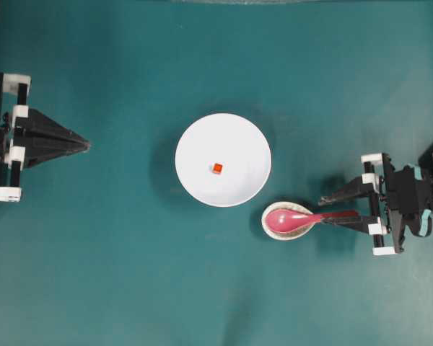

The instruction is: Grip the spoon and scoop the red block from the bowl with right arm.

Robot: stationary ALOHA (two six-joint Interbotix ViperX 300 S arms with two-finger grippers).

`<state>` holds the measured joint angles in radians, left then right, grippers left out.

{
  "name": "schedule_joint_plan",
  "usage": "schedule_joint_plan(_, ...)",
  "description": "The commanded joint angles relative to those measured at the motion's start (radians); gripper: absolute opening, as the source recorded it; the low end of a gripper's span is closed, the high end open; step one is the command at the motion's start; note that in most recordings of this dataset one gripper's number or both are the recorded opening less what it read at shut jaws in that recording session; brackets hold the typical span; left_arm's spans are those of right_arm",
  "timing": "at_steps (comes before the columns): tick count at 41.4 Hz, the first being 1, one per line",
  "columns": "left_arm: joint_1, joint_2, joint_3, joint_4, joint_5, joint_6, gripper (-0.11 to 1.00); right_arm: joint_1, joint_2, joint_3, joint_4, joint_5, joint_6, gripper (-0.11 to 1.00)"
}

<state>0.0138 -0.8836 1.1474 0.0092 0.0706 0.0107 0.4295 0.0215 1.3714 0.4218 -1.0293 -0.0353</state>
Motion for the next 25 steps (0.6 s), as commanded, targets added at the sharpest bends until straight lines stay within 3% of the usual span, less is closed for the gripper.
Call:
schedule_joint_plan(1,0.003,0.005,-0.023,0.003,-0.003,-0.002,0.00,0.009,-0.003,-0.006,0.000,-0.012,0.003,0.45)
schedule_joint_plan(25,0.002,0.005,-0.023,0.003,0.021,-0.005,0.00,0.043,-0.003,0.025,0.002,-0.005,0.009,0.44)
